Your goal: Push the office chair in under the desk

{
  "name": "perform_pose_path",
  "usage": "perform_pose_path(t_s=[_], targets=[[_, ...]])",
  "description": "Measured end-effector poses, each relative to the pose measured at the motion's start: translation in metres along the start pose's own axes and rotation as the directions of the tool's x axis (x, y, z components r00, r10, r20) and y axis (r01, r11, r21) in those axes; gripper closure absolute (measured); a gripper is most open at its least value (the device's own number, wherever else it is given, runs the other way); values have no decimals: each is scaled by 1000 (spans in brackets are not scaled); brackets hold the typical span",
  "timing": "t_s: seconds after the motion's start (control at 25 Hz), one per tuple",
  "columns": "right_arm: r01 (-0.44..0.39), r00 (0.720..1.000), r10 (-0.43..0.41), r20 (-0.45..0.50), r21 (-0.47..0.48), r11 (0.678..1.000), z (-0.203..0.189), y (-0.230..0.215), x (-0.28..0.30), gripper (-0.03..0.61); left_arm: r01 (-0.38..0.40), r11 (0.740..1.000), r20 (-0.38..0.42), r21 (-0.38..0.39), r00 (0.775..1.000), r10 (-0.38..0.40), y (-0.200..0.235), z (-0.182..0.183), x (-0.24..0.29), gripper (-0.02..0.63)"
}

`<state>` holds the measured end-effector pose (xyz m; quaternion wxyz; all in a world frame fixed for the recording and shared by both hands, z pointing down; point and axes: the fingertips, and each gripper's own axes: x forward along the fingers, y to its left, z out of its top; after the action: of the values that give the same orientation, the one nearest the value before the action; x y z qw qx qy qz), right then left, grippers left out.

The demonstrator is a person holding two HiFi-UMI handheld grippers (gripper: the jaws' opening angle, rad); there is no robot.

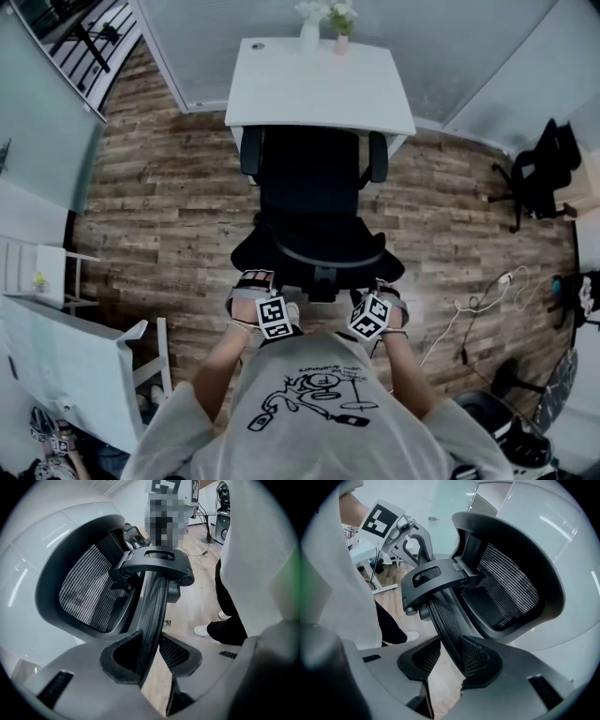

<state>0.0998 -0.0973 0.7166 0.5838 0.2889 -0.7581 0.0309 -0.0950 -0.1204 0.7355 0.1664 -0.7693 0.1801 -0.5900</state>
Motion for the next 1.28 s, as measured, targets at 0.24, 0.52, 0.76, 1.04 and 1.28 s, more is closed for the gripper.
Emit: perform_pose_path(t_s=[0.24,0.52,0.76,1.04,1.28], targets=[[20,1000,-20,0,-8,1000,9,-14,9,428,-12,1000,-7,-18,1000,12,16,-4,9,491],[65,998,-65,22,-37,997,13,-36,16,426,-20,999,-14,-40,1000,20,35,1,19,489],[64,997,-62,34,-59,996,16,-55,24,426,-20,998,-29,-57,999,18,51,5,31,489],[57,997,-53,53,-77,995,23,-81,35,428,-21,996,-51,-81,999,17,75,8,45,489],[56,996,-50,68,-81,995,28,-107,42,428,-26,994,-65,-103,998,19,97,15,56,486]])
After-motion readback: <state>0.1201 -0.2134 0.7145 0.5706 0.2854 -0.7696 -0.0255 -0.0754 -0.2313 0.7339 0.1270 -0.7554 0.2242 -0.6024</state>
